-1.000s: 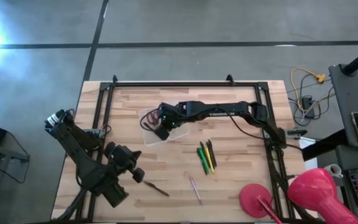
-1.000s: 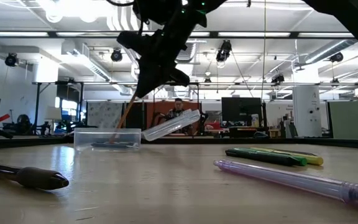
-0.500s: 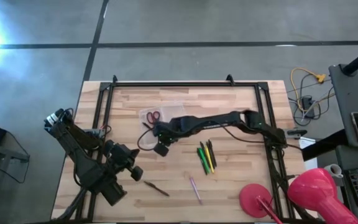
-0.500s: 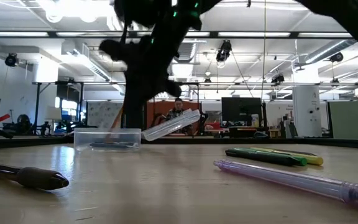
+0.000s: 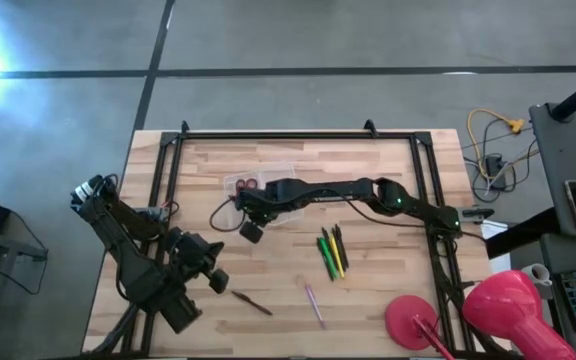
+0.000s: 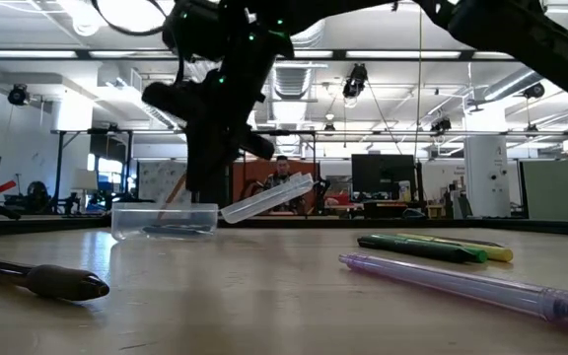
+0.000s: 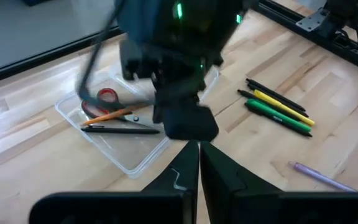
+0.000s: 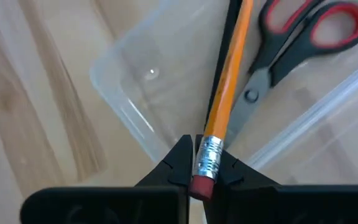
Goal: Pick & place school supplies into a supply box
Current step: Put the yellow pencil into the transparent supply box, then put the brown pen into the transparent supply box
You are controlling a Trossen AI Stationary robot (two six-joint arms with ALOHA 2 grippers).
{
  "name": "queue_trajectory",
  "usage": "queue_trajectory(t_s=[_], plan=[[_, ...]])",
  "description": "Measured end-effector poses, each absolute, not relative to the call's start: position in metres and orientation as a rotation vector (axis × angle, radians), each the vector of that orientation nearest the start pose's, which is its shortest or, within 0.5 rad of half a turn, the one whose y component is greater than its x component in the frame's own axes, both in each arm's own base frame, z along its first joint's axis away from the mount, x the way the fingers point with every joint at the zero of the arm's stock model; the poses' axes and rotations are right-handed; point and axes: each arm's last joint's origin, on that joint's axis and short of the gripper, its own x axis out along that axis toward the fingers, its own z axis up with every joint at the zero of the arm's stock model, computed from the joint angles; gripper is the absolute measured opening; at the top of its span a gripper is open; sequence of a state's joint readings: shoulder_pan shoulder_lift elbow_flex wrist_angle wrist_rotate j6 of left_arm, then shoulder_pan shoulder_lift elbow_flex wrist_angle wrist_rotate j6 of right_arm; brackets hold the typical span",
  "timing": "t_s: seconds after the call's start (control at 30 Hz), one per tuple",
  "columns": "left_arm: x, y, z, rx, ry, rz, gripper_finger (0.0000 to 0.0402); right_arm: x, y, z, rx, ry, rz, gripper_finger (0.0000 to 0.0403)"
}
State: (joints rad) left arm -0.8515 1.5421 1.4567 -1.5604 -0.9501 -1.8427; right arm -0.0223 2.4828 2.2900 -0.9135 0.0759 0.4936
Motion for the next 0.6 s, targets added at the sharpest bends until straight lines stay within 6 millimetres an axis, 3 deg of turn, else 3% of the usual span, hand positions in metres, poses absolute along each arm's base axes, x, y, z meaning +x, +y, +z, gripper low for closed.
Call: queue_trajectory(t_s=[0.2,0.4,0.6], plan=[[0.186,-0.177,0.322,-0.404,0.52,0.801,0.0,0.52,-0.014,0.187,0.286,1.137,-0.264,0.0026],[0.185,-0.176,0.319,-0.387,0.521,0.806,0.0,0.521,-0.013,0.189,0.322,1.139,-0.194,0.012],[0.185,-0.176,0.318,-0.39,0.517,0.806,0.0,0.518,-0.006,0.2,0.398,1.174,0.049,0.0203]])
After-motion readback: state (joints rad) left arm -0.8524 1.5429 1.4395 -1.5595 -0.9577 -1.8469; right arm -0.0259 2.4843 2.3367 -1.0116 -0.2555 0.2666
